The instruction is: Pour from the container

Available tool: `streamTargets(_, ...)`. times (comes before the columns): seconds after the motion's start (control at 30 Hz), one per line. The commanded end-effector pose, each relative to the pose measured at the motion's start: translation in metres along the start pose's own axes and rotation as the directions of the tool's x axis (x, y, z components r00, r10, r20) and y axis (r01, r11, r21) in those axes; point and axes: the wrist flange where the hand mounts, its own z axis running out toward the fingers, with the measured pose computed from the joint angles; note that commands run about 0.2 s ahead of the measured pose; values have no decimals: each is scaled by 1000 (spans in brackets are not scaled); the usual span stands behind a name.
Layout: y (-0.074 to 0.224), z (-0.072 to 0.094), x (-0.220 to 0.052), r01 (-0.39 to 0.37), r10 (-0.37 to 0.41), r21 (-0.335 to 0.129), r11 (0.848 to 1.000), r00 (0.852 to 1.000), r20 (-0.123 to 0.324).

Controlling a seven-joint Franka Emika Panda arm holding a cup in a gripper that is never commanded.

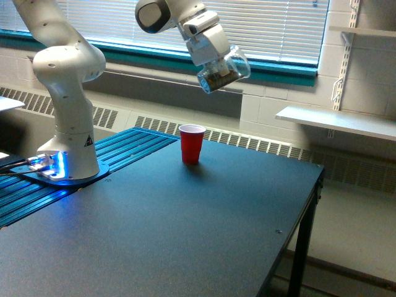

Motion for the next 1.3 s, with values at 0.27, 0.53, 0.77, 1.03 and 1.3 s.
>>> streamTargets(0.27,-14,-5,-33,164,-166,38,986,985,50)
streamTargets(0.53,-17,-6,-49,222,-226,52,974,971,83)
streamTargets(0.77,-23,-4,-62,255,-261,71,964,960,105)
streamTargets(1.03,-28,0,-75,298,-305,75,952,944,125)
streamTargets(1.3,-38,2,-84,354,-363,85,931,919,153)
